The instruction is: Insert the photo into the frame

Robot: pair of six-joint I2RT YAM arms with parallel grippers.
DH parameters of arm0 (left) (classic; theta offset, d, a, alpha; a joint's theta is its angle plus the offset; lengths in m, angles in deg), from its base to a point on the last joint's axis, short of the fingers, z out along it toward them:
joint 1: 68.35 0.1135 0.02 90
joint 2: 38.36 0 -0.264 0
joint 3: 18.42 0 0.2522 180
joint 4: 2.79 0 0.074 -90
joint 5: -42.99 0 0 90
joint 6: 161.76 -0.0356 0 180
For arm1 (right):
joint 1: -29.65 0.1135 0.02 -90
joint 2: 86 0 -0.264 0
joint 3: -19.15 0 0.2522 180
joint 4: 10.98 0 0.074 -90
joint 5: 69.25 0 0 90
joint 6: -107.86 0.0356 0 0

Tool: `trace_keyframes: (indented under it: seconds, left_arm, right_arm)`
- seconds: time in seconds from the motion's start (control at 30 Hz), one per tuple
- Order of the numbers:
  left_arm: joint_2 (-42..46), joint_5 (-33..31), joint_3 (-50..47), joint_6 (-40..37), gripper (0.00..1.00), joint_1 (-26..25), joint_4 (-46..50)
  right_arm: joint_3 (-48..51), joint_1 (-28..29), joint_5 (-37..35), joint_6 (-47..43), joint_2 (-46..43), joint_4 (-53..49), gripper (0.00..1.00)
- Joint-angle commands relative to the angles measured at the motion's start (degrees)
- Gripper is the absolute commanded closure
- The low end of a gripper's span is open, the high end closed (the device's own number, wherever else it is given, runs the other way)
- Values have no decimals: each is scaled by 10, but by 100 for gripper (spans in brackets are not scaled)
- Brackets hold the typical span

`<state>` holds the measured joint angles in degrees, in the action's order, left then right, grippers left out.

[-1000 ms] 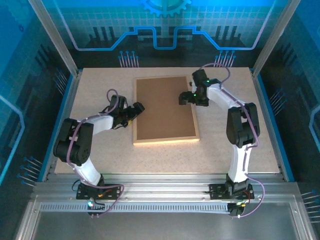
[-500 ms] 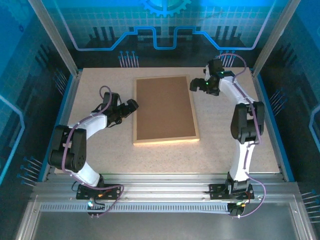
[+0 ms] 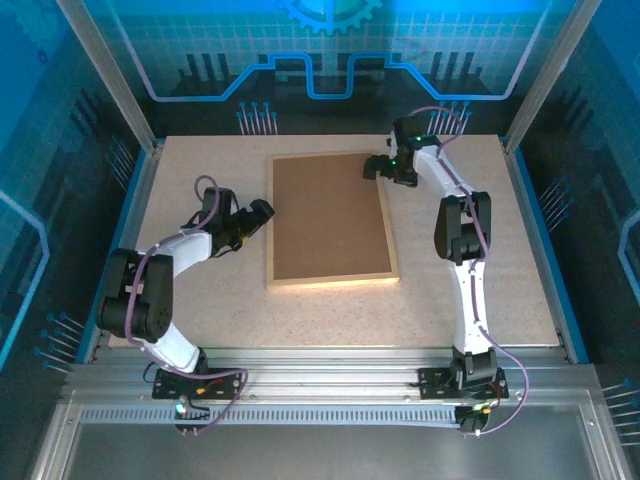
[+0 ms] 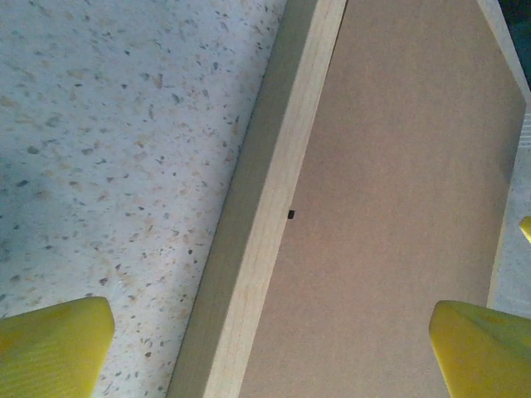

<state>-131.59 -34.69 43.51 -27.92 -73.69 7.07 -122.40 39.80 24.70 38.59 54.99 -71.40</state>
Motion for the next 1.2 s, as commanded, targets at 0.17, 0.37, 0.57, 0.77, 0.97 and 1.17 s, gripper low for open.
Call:
trace_keyframes:
  seconds: [0.17,0.37,0.57,0.77,0.97,1.17]
  left_arm:
    - [-49,31,23,18,1,-23,-32]
    - [-64,30,28,22,1,-29,-37]
    - [-80,30,29,33,1,-34,-47]
    - [-89,33,33,40,1,-37,-56]
    - [-92,31,43,33,1,-37,-48]
    - [-74,7,65,-1,1,-30,1]
  right_arm:
    - [12,25,-5,-13,-14,0,2]
    - [12,48,-21,-39,-24,24,5]
    - [6,75,15,-41,-10,68,10]
    - [-9,95,10,-47,11,63,12]
    - [2,95,-2,-55,3,51,12]
    - [74,94,-1,-55,-68,65,11]
